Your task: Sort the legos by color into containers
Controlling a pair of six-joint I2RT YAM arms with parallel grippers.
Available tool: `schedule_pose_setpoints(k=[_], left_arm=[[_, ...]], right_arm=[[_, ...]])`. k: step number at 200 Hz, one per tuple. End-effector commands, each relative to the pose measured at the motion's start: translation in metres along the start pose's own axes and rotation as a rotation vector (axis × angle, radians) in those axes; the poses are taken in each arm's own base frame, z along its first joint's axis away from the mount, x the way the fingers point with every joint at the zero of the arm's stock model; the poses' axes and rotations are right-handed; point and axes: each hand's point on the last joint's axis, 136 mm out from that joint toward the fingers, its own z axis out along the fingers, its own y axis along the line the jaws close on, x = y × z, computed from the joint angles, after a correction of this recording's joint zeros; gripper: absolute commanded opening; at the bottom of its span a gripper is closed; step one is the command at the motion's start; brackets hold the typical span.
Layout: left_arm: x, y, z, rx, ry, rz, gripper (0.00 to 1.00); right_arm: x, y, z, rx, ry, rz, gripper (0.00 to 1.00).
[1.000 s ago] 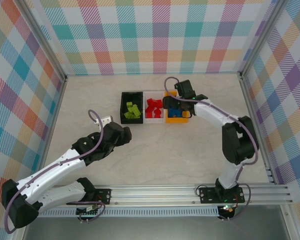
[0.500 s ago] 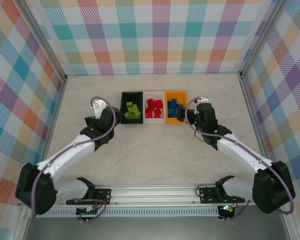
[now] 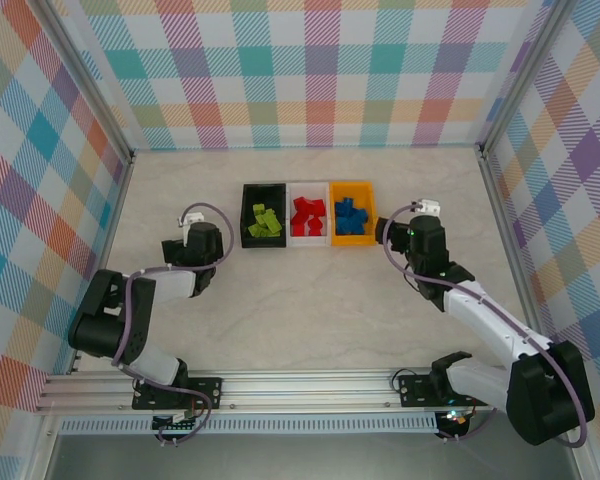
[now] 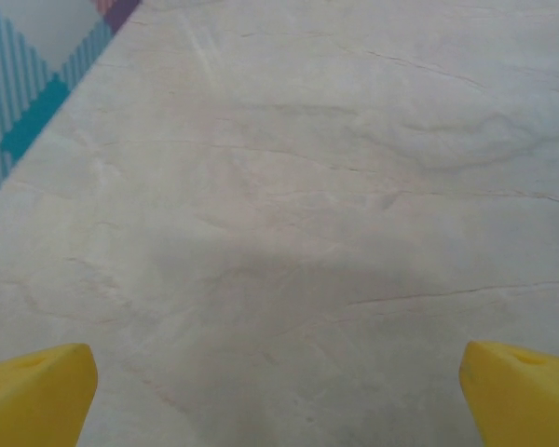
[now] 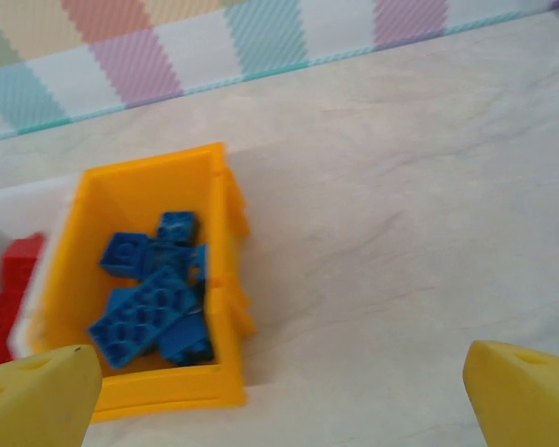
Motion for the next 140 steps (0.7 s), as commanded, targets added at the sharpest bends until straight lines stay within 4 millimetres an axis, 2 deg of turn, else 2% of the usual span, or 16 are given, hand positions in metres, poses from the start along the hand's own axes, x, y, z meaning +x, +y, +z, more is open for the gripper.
schedule_pose_setpoints(k=[1,19,28,36,46,56,62,100,123,128,140], left_arm=[[-0.027,-0.008,0.003,0.093,-0.110,-0.059,1.00],[-0.024,-0.009,-0.001,0.203,-0.136,-0.108,1.00],[-0.016,-0.006,-0.004,0.247,-0.170,-0.145,1.00],[-0.016,-0.003,-0.005,0.247,-0.239,-0.168,1.00],[-0.011,-0.003,-0.002,0.235,-0.172,-0.159,1.00],[-0.014,-0.001,0.000,0.216,-0.188,-0.163,1.00],[-0.012,0.000,0.001,0.209,-0.169,-0.166,1.00],[-0.013,0.000,0.000,0.208,-0.179,-0.166,1.00],[-0.014,0.000,0.000,0.208,-0.178,-0.166,1.00],[-0.014,0.001,0.000,0.207,-0.179,-0.167,1.00],[-0.014,0.000,0.000,0.208,-0.179,-0.166,1.00]], right_arm=[[-0.011,-0.034,0.005,0.130,-0.088,-0.083,1.00],[-0.002,-0.056,0.014,0.194,-0.080,-0.113,1.00],[0.003,-0.064,0.020,0.216,-0.066,-0.127,1.00],[0.010,-0.071,0.025,0.231,-0.058,-0.137,1.00],[0.013,-0.076,0.031,0.214,-0.081,-0.140,1.00],[0.018,-0.079,0.035,0.182,-0.122,-0.130,1.00],[0.015,-0.080,0.037,0.159,-0.153,-0.106,1.00],[0.028,-0.082,0.060,0.074,-0.136,-0.092,1.00],[0.032,-0.072,0.072,0.009,-0.088,-0.115,1.00],[0.039,-0.071,0.076,-0.003,-0.065,-0.120,1.00],[0.039,-0.068,0.076,-0.033,-0.103,-0.128,1.00]])
